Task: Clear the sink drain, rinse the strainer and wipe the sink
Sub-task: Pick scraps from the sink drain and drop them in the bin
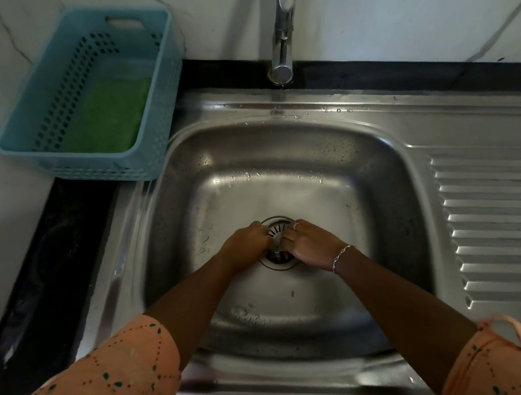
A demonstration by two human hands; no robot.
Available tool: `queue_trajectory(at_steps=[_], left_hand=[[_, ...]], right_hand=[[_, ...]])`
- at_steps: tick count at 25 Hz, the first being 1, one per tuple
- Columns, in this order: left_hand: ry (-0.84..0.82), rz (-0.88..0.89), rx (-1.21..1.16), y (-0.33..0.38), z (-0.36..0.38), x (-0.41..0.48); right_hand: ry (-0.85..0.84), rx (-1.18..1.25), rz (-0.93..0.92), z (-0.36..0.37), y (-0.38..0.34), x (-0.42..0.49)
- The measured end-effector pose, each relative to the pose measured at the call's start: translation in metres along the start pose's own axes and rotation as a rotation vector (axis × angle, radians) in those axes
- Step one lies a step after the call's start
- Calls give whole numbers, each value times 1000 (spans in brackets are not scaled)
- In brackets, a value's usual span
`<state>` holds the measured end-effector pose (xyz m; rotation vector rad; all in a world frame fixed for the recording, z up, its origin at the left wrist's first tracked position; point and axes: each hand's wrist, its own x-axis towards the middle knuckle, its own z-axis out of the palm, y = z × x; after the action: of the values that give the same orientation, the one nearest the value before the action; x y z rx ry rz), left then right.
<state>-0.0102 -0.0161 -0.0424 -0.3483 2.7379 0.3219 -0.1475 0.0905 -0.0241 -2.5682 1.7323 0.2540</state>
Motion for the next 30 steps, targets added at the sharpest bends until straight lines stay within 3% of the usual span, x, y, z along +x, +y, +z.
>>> queue_trajectory(at_steps=[11,19,23,30], left_hand=[[350,13,-182,3,-50,-30],[533,74,-230,31,-85,-41],[592,68,-303,56,-110,-38],[548,41,-671,109,-153,-6]], right_hand=[[166,356,406,-61,0,-21],[218,582,466,-100,19,-47],[164,667,432,-126,44,-67],[132,813,435,-165,98,-120]])
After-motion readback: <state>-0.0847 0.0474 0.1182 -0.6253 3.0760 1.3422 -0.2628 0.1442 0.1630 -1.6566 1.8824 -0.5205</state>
